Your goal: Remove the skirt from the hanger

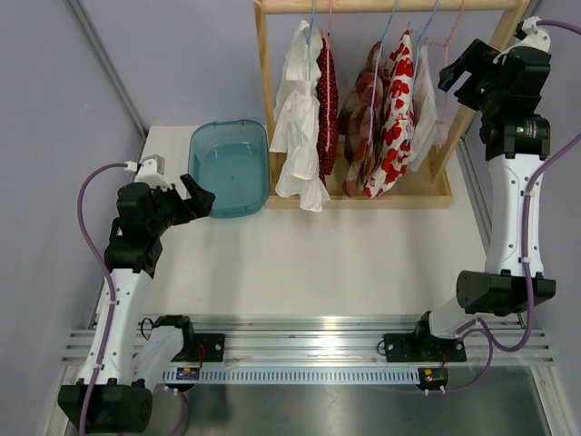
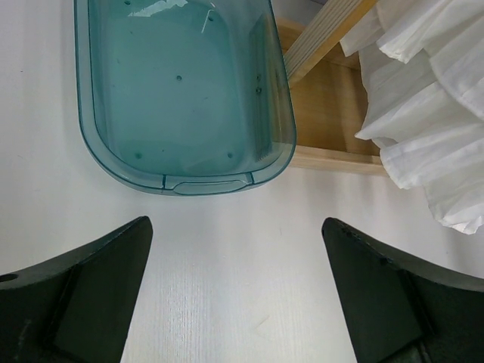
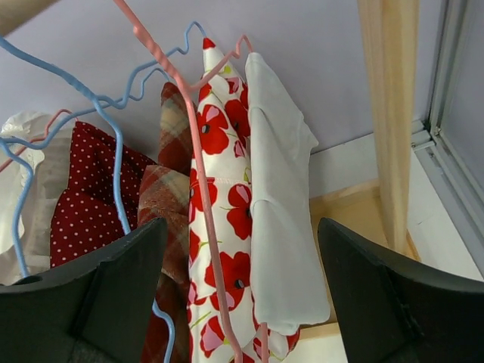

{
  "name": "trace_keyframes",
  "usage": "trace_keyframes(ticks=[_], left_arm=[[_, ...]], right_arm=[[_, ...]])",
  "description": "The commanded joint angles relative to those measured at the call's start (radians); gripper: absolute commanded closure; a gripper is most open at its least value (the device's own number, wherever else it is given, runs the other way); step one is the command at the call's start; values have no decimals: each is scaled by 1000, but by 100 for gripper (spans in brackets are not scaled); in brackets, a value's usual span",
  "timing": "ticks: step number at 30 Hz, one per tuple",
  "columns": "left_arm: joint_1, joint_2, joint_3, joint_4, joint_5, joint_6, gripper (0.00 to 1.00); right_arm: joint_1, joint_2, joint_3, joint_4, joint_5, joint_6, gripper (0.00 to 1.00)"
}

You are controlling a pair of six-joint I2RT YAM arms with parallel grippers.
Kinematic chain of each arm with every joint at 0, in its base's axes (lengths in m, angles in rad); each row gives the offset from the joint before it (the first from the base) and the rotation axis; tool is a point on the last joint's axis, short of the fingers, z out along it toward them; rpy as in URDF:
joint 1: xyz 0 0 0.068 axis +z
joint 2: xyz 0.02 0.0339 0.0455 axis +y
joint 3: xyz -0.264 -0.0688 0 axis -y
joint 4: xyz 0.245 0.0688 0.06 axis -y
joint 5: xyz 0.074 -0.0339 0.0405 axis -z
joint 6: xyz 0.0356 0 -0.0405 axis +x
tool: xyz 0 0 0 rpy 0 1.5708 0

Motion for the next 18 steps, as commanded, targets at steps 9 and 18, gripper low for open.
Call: trace_keyframes(ticks=[9, 18], left_arm=[[0, -19, -6, 27, 15, -4, 1], [-27, -56, -17, 133, -10, -10, 1]], right_arm=[[2, 94, 28, 5, -90, 27, 67], [4, 126, 201, -41, -111, 16, 100]])
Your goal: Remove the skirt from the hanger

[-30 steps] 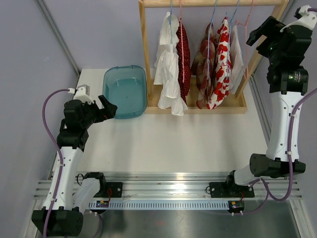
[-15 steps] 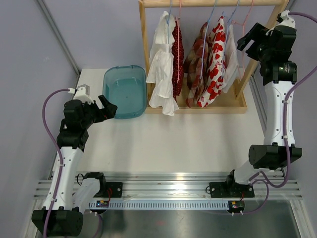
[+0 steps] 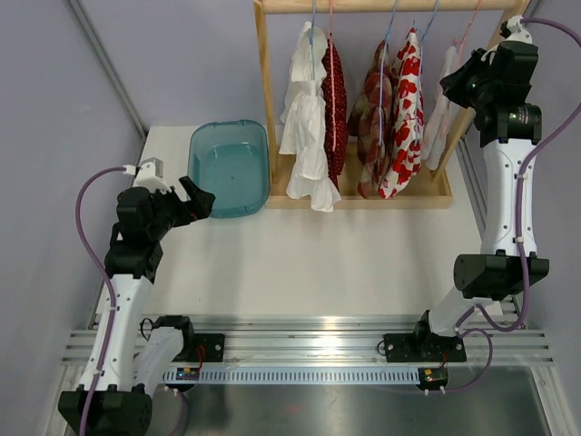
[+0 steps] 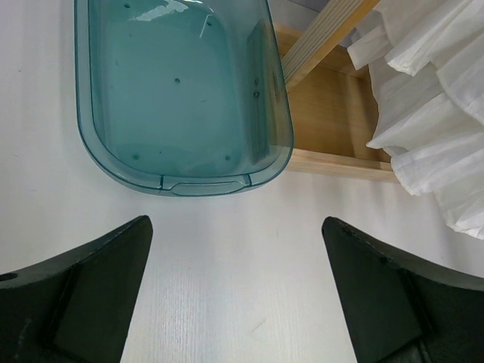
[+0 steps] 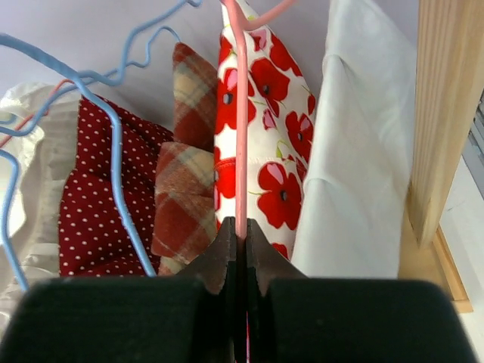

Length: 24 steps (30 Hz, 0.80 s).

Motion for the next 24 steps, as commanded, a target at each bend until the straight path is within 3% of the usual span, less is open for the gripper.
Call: trace_keyframes(ticks=[1, 4, 9, 14, 19, 24], left_arm=[[-27, -26, 41, 96, -4, 24, 1], [-88, 43, 165, 79, -53, 55, 1], [-338, 211, 436, 46, -171, 128, 1], [-560, 345, 700, 21, -96, 171, 1], [-855, 451, 780, 46, -86, 250, 1], [-1035, 548, 774, 159, 20, 248, 1]], right_arm=[[-1, 3, 135, -10, -18, -12, 100], [-3, -14, 212, -21, -4, -20, 100], [-3, -100, 204, -38, 14, -30, 100], [-3, -278, 13, -43, 45, -37, 100], [-3, -502, -161, -79, 41, -41, 100], [-1, -701, -274, -113, -106, 31, 100]])
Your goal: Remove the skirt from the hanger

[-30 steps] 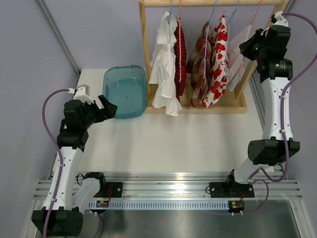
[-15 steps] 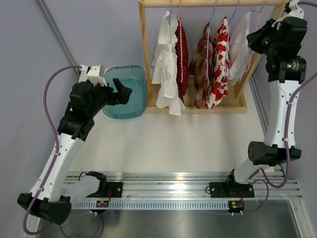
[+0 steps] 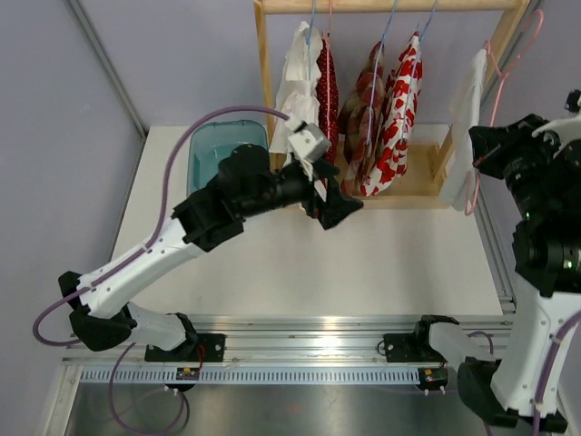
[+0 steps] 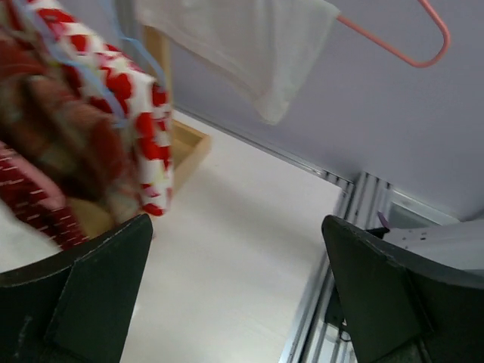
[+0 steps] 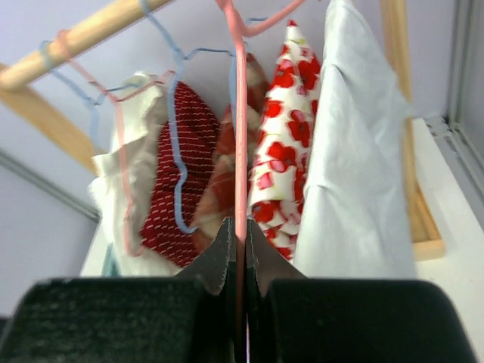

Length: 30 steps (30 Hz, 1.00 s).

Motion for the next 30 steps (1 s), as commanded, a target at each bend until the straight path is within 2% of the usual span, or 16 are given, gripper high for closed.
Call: trace_keyframes(ticks=[1, 4, 8, 22, 30], left_arm=[[-114, 56, 5, 116, 93, 30, 1], [-187, 114, -9, 185, 97, 27, 1], [-234, 154, -27, 293, 86, 1, 1], [-263, 238, -4, 321, 2, 2, 1], [-265, 309, 11, 374, 47, -23, 1]], right_arm=[[-3, -126, -87, 54, -142, 54, 100], [-3, -224, -142, 70, -266, 107, 100], [-1, -315, -167, 44, -342, 137, 100], [11, -357, -192, 45, -374, 180, 100], [31, -340, -155, 39, -360, 175, 100]])
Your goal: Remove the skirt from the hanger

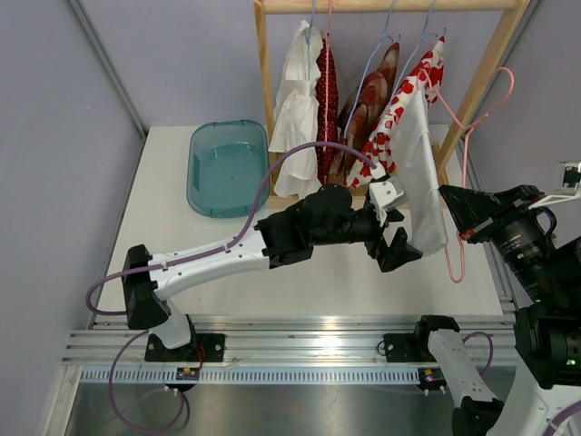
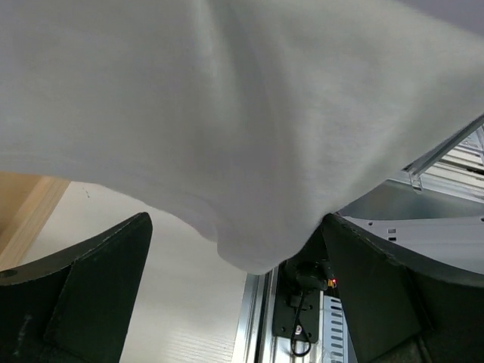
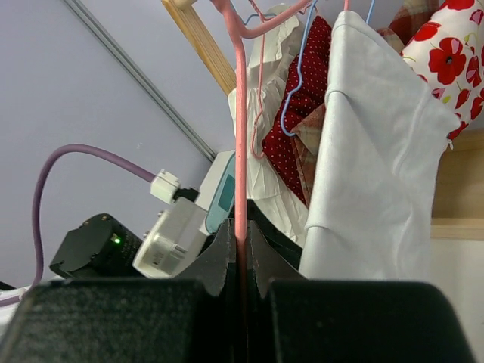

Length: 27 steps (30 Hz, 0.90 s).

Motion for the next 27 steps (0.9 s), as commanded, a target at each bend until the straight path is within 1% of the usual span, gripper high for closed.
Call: trace_keyframes(ticks=[1, 2, 3, 4, 7, 8, 9, 11, 14, 17, 18, 20, 21, 22, 24, 25, 27], left_arm=[[-6, 17, 48, 108, 20, -18, 1], [-4, 26, 53, 114, 24, -23, 3], [-4, 34, 56, 120, 30, -24, 11], [-4, 38, 68, 121, 30, -26, 30], [-4, 57, 94, 97, 23, -27, 67], [-4, 60, 103, 88, 17, -29, 90], [-4, 55, 105, 80, 14, -30, 99], [-6, 41, 96, 60, -5, -27, 100], [-7, -12, 23, 56, -19, -30, 100], [-19, -103, -109, 54, -31, -36, 100], [-33, -124, -195, 56, -35, -38, 100], [-48, -187, -279, 60, -52, -61, 100], [-65, -207, -330, 63, -57, -73, 100], [-77, -228, -419, 71, -71, -99, 100], [-116, -284, -516, 79, -107, -127, 100], [-128, -302, -610, 91, -120, -162, 100], [-162, -362, -695, 105, -155, -196, 100]], right_arm=[[12, 13, 43, 69, -21, 0, 100], [16, 14, 43, 68, -16, 0, 100], [17, 14, 43, 66, -14, 0, 100], [19, 14, 45, 63, -11, -3, 100], [23, 13, 45, 59, 1, -10, 100], [23, 13, 43, 58, 7, -9, 100], [25, 13, 42, 55, 9, -10, 100], [26, 11, 36, 54, 16, -15, 100], [26, 13, 28, 55, 42, -27, 100], [26, 33, 55, 37, 102, -53, 100], [26, 40, 81, 32, 120, -62, 100], [26, 74, 118, 14, 178, -84, 100], [28, 86, 162, 6, 200, -92, 100], [28, 115, 187, -9, 222, -107, 100], [26, 148, 270, -30, 295, -119, 100], [26, 180, 295, -44, 314, -133, 100], [26, 209, 351, -55, 358, -148, 100]])
